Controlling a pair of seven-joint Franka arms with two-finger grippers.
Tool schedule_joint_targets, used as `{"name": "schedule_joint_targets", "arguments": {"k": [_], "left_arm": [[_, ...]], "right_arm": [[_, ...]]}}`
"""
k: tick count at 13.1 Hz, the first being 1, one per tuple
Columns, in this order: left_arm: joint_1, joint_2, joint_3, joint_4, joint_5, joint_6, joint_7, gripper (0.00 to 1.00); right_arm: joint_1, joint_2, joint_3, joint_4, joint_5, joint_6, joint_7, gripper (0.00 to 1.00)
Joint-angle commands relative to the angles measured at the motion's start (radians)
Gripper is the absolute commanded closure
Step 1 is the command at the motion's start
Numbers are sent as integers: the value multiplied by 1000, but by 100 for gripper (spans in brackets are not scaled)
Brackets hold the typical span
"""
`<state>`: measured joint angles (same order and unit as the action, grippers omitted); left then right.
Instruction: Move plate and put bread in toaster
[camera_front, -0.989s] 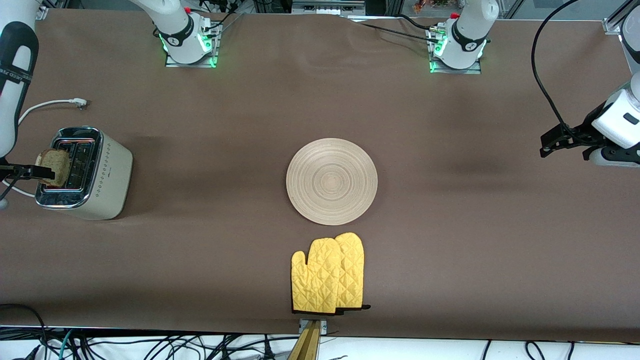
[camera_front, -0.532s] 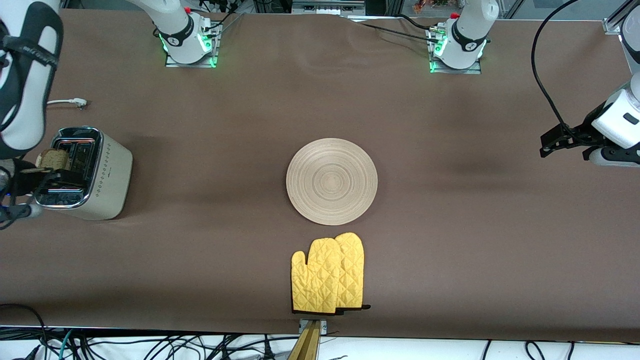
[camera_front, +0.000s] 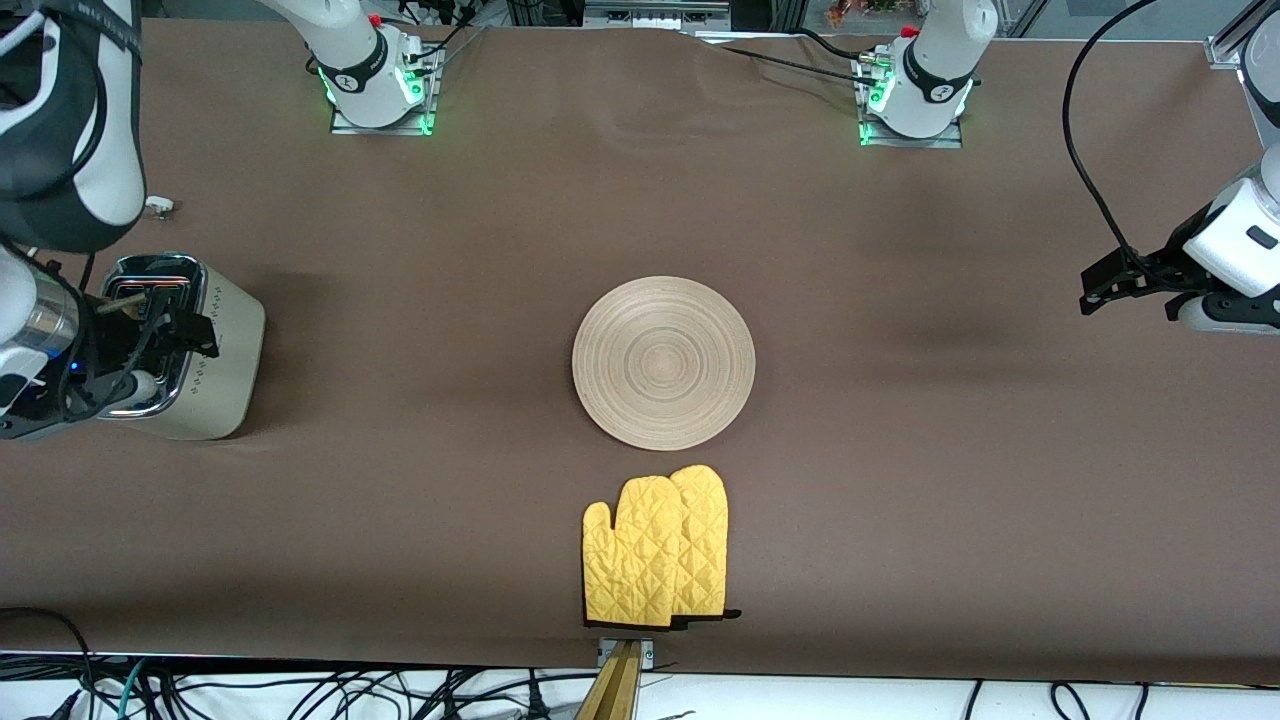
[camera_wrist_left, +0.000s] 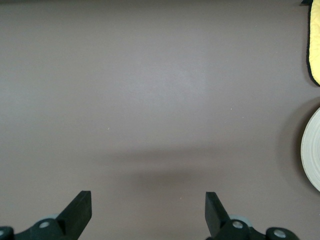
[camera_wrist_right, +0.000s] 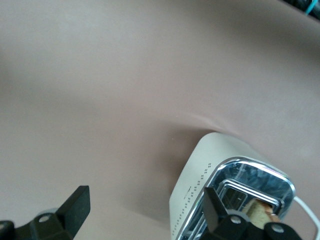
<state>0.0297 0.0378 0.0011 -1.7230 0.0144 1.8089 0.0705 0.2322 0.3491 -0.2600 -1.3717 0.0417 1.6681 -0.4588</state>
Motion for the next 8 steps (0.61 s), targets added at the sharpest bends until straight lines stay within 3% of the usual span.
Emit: {"name": "schedule_joint_targets", "arguments": {"k": [1, 5, 8], "left_arm": [[7, 7, -4, 20, -16, -11, 0, 0], [7, 7, -4, 20, -16, -11, 0, 0], [7, 8, -4, 20, -14, -11, 0, 0]], "right_arm": [[-118, -131, 152, -122, -49, 70, 82, 0], [-238, -258, 257, -234, -48, 104, 164, 0], [-268, -294, 274, -268, -48, 82, 167, 0]]}}
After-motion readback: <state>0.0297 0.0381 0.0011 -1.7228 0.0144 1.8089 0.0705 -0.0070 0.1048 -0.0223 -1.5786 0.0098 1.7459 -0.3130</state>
